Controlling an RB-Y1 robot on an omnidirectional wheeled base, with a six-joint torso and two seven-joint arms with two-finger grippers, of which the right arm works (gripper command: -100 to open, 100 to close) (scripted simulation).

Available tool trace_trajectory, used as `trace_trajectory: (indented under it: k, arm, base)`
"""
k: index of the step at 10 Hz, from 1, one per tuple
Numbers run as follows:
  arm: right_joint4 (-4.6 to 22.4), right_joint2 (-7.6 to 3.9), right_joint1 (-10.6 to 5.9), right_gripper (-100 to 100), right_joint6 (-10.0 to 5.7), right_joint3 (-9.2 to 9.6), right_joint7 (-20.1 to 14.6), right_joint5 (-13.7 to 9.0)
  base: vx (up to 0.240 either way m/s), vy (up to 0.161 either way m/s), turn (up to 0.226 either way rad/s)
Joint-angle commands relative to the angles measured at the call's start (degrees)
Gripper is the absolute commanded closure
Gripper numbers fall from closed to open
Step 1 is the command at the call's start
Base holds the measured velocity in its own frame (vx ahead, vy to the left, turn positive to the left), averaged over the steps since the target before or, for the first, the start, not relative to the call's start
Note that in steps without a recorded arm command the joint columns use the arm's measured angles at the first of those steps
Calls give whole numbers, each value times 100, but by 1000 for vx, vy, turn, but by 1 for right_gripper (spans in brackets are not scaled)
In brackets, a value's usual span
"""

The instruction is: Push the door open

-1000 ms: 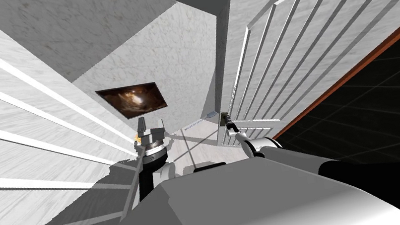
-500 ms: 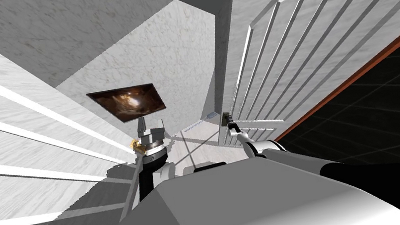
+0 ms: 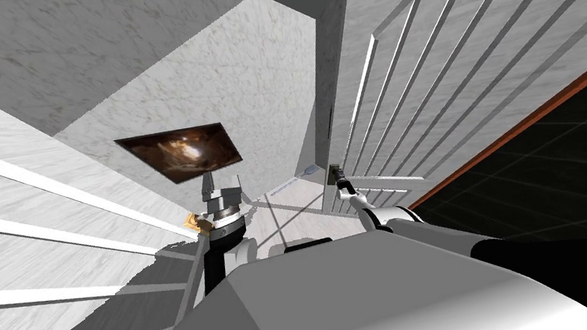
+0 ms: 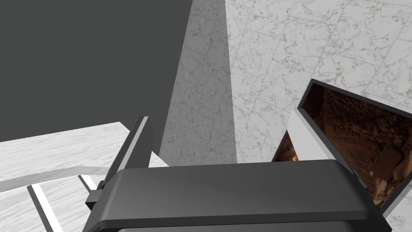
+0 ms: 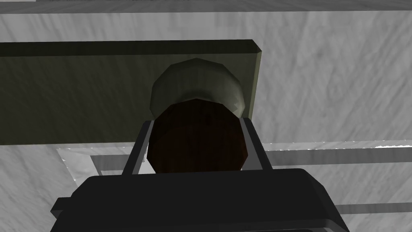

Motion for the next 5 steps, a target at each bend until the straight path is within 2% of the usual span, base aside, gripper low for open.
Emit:
trace_trajectory:
  k: [1, 3, 5]
  arm:
    - [286, -118, -181, 100, -180, -43, -17, -21]
    - [396, -157, -172, 100, -181, -106, 9, -51]
    - [405, -192, -163, 100, -182, -165, 32, -79]
  base:
    - [114, 80, -64]
    - [79, 41, -24]
    - [154, 95, -59]
